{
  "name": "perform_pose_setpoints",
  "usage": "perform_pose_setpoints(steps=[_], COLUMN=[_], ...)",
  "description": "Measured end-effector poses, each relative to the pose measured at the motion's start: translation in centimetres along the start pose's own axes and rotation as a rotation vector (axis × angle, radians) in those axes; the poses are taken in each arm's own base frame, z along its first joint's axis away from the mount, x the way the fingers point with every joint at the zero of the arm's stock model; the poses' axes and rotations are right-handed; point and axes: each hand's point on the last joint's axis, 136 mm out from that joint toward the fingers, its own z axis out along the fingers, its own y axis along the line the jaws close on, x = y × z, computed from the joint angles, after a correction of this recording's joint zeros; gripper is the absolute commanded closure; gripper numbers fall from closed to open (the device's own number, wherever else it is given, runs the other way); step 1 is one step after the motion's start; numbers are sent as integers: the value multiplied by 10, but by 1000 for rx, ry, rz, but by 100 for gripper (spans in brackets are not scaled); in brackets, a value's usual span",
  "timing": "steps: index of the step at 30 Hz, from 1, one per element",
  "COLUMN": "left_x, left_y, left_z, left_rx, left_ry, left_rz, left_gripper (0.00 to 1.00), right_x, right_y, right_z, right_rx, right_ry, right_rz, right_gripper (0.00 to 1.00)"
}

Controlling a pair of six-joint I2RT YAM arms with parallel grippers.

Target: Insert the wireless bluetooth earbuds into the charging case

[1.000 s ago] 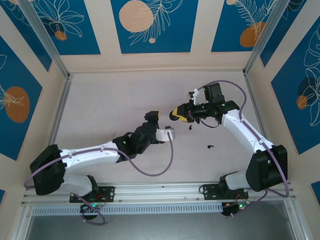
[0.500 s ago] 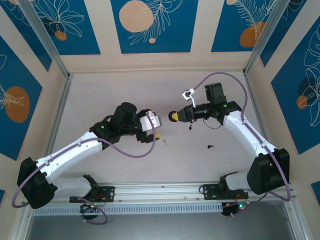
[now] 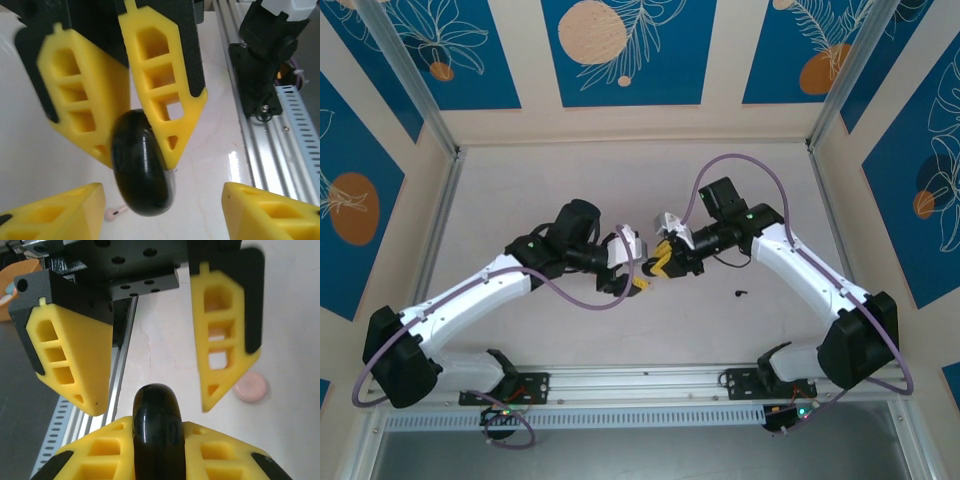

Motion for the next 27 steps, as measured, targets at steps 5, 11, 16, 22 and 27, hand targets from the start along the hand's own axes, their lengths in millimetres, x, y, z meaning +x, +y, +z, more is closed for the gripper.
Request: perform_pose_setpoints(steps=[5,11,16,22,27], left_x=[1,-2,-2,-1,-2], left_y=[-1,-1,0,2,4], left_z=[3,2,2,2,3], left_rx=[24,27,24,17,7], left_ry=[6,-1,-1,2,-10], left_rz=[-13,-23,-32,-33,-21], left_gripper=[51,63,73,85,87], right_x=[-5,-3,-4,-4,-7], right_y=[0,4,7,6,1], right_z=[-1,4,5,4,-1], right_rx=[8,3,0,11,38], right_ry=[19,58,78,93,65], right_rz=[-56,-76,-83,-85,-85], right_gripper=[86,86,86,76,58])
